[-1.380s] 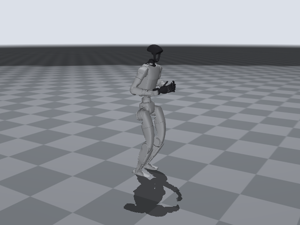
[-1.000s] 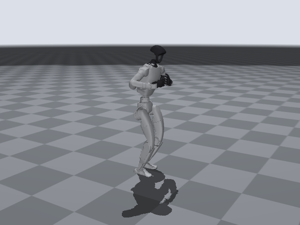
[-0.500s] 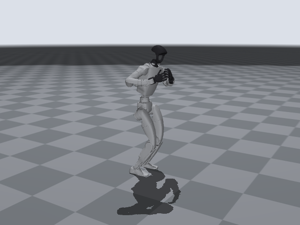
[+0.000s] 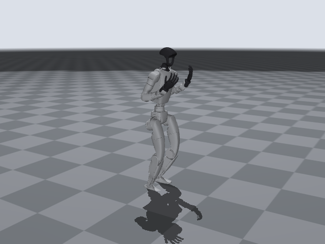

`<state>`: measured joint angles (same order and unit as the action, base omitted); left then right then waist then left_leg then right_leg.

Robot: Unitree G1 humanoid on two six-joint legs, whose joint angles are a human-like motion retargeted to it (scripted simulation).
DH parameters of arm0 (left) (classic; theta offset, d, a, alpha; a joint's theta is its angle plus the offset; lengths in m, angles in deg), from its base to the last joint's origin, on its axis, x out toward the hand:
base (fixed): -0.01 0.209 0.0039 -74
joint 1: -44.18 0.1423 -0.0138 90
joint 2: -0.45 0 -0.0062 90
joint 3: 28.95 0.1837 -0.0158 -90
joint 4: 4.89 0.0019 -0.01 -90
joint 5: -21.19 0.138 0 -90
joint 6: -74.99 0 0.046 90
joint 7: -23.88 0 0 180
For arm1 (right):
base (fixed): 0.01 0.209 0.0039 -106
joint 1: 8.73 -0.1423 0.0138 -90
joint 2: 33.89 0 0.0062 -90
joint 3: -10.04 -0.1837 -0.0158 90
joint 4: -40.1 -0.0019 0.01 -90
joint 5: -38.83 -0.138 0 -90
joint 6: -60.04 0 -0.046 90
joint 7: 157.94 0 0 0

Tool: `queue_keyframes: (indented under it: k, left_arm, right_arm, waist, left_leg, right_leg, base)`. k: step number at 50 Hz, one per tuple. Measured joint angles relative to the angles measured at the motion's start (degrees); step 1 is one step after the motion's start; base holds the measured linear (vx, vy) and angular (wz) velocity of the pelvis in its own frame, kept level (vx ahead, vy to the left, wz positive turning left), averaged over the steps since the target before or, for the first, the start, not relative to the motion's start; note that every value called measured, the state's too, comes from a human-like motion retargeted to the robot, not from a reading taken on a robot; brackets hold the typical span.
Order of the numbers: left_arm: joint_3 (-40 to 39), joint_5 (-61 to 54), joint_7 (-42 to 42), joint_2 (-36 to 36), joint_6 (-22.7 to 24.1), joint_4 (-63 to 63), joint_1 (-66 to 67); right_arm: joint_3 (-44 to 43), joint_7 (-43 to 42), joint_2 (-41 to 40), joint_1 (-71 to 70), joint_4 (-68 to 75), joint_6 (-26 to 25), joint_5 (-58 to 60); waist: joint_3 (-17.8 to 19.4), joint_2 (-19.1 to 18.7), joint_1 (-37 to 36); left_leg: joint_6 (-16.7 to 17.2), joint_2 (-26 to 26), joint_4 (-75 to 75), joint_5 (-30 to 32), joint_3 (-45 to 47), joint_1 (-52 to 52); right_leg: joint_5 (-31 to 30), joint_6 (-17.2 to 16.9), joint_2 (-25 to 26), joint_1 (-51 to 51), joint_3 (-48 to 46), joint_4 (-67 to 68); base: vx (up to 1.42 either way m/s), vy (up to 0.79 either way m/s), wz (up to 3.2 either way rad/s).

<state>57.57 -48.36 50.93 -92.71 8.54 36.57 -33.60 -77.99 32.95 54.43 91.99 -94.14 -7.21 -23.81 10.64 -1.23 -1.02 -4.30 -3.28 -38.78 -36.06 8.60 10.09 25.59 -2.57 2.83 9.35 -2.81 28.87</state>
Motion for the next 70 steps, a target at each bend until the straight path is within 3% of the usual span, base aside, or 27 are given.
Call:
queue_keyframes:
  k: [4, 8, 13, 23, 27, 30, 34, 38, 44, 50, 55, 60, 65, 70]
  left_arm:
    - [4.86, -0.44, -1.77, 2.82, -0.71, 1.60, -1.57]
    - [10.87, 4.15, -5.13, -1.51, -0.88, 4.34, -5.69]
    - [17.88, 11.05, -8.12, -12.94, -1.70, 6.92, -7.68]
    - [38.41, 25.35, -10.04, -41.66, -2.90, 15.81, -18.47]
    - [49.55, 28.16, -9.22, -50.50, -2.18, 17.88, -28.68]
    - [54.14, 30.71, -7.29, -53.84, -2.61, 18.03, -33.19]
    - [56.92, 33.04, -8.44, -52.02, -1.73, 16.96, -40.86]
    - [53.93, 36.72, -14.20, -45.67, 0.94, 13.05, -48.82]
    - [39.62, 49.48, -28.58, -30.51, 2.82, 8.27, -59.35]
    - [23.91, 63.33, -37.82, -21.90, -0.31, 14.49, -61.81]
    - [7.00, 68.37, -45.42, -26.12, -3.58, 32.62, -48.25]
    - [-4.54, 57.82, -41.89, -23.08, -7.62, 61.37, -27.74]
    - [-2.91, 51.83, -33.77, -14.65, -14.26, 89.29, -19.66]
    - [5.80, 56.75, -22.65, -5.96, -18.97, 108.22, -18.77]
  right_arm:
    - [2.81, -3.77, -2.43, -0.25, 2.16, 0.91, 2.26]
    - [7.34, -5.84, 3.37, -4.04, 3.32, 0.48, 7.34]
    - [13.02, -4.30, 17.50, -9.02, 2.88, -1.28, 11.81]
    - [29.01, 6.26, 56.73, -25.70, 5.88, -6.53, 9.84]
    - [39.44, 10.74, 65.89, -36.50, 8.41, -7.96, 6.06]
    - [43.78, 12.95, 68.25, -40.53, 8.40, -9.75, 6.02]
    - [47.06, 12.94, 65.90, -48.09, 7.82, -9.29, 8.44]
    - [47.55, 8.86, 60.22, -56.92, 4.14, -6.12, 14.25]
    - [41.59, -1.60, 45.59, -69.10, -2.30, -2.77, 29.40]
    - [25.87, -11.46, 32.54, -70.99, 1.43, -5.40, 51.43]
    - [8.91, -25.94, 30.98, -62.16, 19.68, -10.22, 68.59]
    - [-1.59, -33.21, 27.48, -46.08, 49.83, -15.33, 66.43]
    - [-1.57, -29.20, 19.24, -36.71, 81.01, -19.27, 56.77]
    - [4.69, -18.73, 8.83, -32.51, 103.74, -21.55, 54.15]
  waist:
    - [0.88, -0.36, 0.93]
    - [1.99, 0.14, 1.76]
    - [4.58, 0.50, 2.52]
    - [7.74, 2.40, 1.95]
    - [7.30, 4.03, 0.73]
    - [7.56, 5.06, 0.20]
    - [7.12, 6.66, -0.13]
    - [6.72, 8.24, 0.30]
    - [5.22, 8.03, 1.65]
    - [4.07, 8.13, 1.63]
    - [3.84, 8.36, 1.81]
    - [4.51, 9.23, 1.80]
    - [5.40, 9.96, 1.15]
    - [5.83, 10.00, 1.42]
  left_leg:
    - [0.06, -0.49, -1.98, -0.80, 0.88, 0.16]
    - [-0.32, 0.80, 1.34, 0.17, 1.55, -0.31]
    - [-0.25, 0.50, -0.62, -1.33, 2.20, 0.13]
    - [-0.87, 4.02, 4.32, 0.82, 3.07, -1.78]
    - [-1.75, 7.29, 9.29, 2.99, 3.45, -3.28]
    - [-2.03, 8.55, 8.60, 2.83, 3.96, -3.29]
    - [-3.03, 11.16, 9.73, 3.27, 4.50, -3.26]
    - [-4.28, 13.58, 9.79, 3.87, 5.17, -2.82]
    - [-5.69, 14.00, 8.85, 4.42, 6.62, 0.02]
    - [-6.05, 12.47, 5.51, 3.59, 8.79, 2.42]
    - [-6.23, 11.49, 7.49, 4.16, 9.41, 1.83]
    - [-6.65, 13.14, 14.03, 6.90, 9.56, -2.29]
    - [-5.98, 14.90, 19.61, 10.38, 9.77, -4.99]
    - [-5.84, 15.40, 22.19, 11.97, 9.99, -6.30]
  right_leg:
    - [1.13, 0.13, -0.05, 1.29, 0.48, 3.49]
    - [0.46, -0.39, -0.89, 1.67, 1.09, 1.67]
    - [1.56, -1.19, -0.96, 2.89, 1.34, 4.62]
    - [2.11, -3.20, -4.12, 4.00, 1.15, 6.61]
    - [2.98, -4.10, -6.82, 5.85, 1.69, 9.00]
    - [4.21, -4.65, -8.29, 7.51, 2.47, 13.00]
    - [4.98, -6.40, -10.57, 10.85, 4.03, 18.54]
    - [3.94, -8.45, -13.11, 14.93, 5.49, 25.67]
    - [2.73, -6.72, -17.25, 19.08, 4.10, 27.67]
    - [2.27, -6.45, -18.39, 20.63, 2.97, 26.59]
    - [0.90, -6.65, -18.07, 21.04, 1.75, 25.87]
    - [1.01, -7.38, -19.30, 19.43, 1.54, 24.31]
    - [2.31, -7.55, -20.21, 17.91, 2.10, 20.85]
    - [2.93, -7.41, -20.02, 17.52, 2.77, 20.05]
  base:
    - [-0.03, 0.03, -0.24]
    - [0.00, 0.05, -0.15]
    - [-0.01, 0.03, -0.07]
    - [0.00, 0.04, -0.05]
    - [0.00, 0.06, -0.04]
    - [-0.04, 0.08, -0.10]
    - [-0.05, 0.10, -0.07]
    - [-0.07, 0.09, -0.06]
    - [-0.07, 0.07, -0.23]
    - [-0.03, 0.01, -0.39]
    - [0.01, -0.03, -0.31]
    - [0.04, -0.05, -0.25]
    - [0.02, -0.08, -0.19]
    - [0.01, -0.07, -0.06]
